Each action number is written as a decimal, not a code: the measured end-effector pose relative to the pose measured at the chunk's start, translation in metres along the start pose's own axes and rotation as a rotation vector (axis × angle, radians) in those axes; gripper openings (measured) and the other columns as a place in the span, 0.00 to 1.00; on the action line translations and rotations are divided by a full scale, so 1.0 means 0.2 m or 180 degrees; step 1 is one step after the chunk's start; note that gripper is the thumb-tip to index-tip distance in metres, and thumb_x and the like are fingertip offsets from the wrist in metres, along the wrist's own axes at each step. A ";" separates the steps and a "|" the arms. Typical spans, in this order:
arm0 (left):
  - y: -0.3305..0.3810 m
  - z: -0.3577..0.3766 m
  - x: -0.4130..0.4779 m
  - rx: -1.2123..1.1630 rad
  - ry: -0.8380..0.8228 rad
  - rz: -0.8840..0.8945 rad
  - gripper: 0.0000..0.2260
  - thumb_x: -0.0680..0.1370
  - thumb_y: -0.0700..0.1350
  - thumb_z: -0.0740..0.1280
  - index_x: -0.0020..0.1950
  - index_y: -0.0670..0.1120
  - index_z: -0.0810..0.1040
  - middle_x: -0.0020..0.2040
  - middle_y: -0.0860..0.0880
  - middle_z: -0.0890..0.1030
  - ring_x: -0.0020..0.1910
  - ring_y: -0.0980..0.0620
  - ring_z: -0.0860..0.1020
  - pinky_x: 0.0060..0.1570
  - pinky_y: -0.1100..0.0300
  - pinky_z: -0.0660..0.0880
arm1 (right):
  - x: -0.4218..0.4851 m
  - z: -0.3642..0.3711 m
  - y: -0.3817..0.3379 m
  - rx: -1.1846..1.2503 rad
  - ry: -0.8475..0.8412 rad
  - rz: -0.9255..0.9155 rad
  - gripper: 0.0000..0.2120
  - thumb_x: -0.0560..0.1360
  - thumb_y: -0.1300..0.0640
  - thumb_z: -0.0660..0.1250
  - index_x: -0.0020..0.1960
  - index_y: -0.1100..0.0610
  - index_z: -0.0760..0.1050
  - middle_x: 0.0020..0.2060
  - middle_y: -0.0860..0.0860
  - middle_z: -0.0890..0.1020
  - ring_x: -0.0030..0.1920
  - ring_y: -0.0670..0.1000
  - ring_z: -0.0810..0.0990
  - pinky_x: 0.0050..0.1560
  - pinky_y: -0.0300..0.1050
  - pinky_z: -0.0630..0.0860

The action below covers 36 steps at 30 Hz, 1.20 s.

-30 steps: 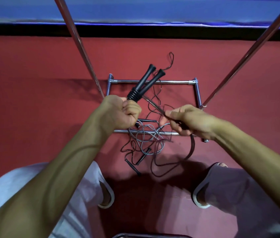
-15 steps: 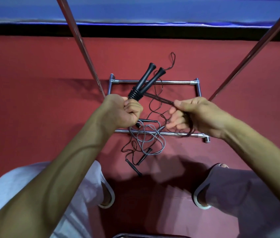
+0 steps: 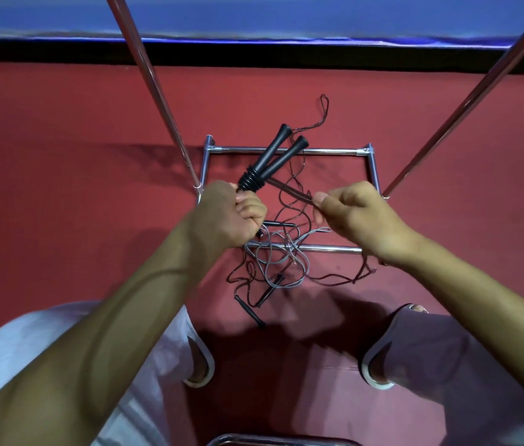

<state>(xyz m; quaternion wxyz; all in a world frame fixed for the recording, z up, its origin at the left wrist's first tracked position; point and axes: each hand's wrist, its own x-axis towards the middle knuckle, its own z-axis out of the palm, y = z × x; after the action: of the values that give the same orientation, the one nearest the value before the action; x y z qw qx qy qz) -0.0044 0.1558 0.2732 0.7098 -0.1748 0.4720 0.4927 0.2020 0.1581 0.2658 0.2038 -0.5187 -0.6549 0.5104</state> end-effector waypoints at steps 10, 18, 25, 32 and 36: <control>-0.16 -0.02 0.07 0.4234 0.1312 0.4125 0.24 0.82 0.48 0.61 0.26 0.46 0.60 0.23 0.49 0.60 0.27 0.44 0.64 0.34 0.51 0.56 | 0.01 -0.07 -0.01 0.2768 -0.1049 0.1439 0.11 0.79 0.54 0.60 0.38 0.55 0.69 0.24 0.47 0.63 0.21 0.43 0.59 0.21 0.35 0.52; -0.18 -0.02 0.10 0.5667 0.1118 0.4387 0.19 0.79 0.52 0.63 0.32 0.42 0.75 0.25 0.47 0.66 0.29 0.38 0.70 0.31 0.54 0.64 | -0.01 -0.07 0.00 0.0365 -0.0596 0.0806 0.21 0.85 0.54 0.60 0.36 0.59 0.76 0.23 0.52 0.74 0.22 0.47 0.67 0.25 0.39 0.60; -0.12 -0.02 0.10 0.5812 0.0892 0.3337 0.19 0.77 0.48 0.66 0.30 0.42 0.66 0.28 0.47 0.69 0.30 0.43 0.70 0.32 0.56 0.64 | -0.01 -0.16 0.01 -0.1581 -0.0501 -0.0950 0.05 0.71 0.59 0.79 0.41 0.53 0.83 0.25 0.46 0.77 0.26 0.45 0.71 0.31 0.40 0.71; -0.05 0.01 0.03 0.5686 0.0259 0.2281 0.22 0.77 0.48 0.68 0.26 0.45 0.64 0.21 0.52 0.64 0.21 0.50 0.63 0.24 0.60 0.57 | -0.01 -0.20 0.04 -0.2069 -0.0371 -0.1561 0.19 0.81 0.42 0.66 0.43 0.55 0.84 0.29 0.51 0.80 0.28 0.52 0.74 0.34 0.46 0.73; -0.03 0.00 -0.01 0.4772 -0.1057 0.1572 0.21 0.82 0.41 0.61 0.29 0.44 0.64 0.21 0.50 0.60 0.18 0.54 0.56 0.22 0.67 0.55 | -0.02 -0.24 0.02 -0.0451 -0.0879 -0.0732 0.14 0.82 0.55 0.66 0.39 0.59 0.79 0.28 0.45 0.79 0.27 0.43 0.70 0.31 0.36 0.69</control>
<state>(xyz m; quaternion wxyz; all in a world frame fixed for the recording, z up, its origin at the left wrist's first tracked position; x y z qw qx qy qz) 0.0012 0.1516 0.2736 0.5697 0.5329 0.5904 0.2071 0.2440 0.1766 0.2825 0.1320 -0.3786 -0.7659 0.5026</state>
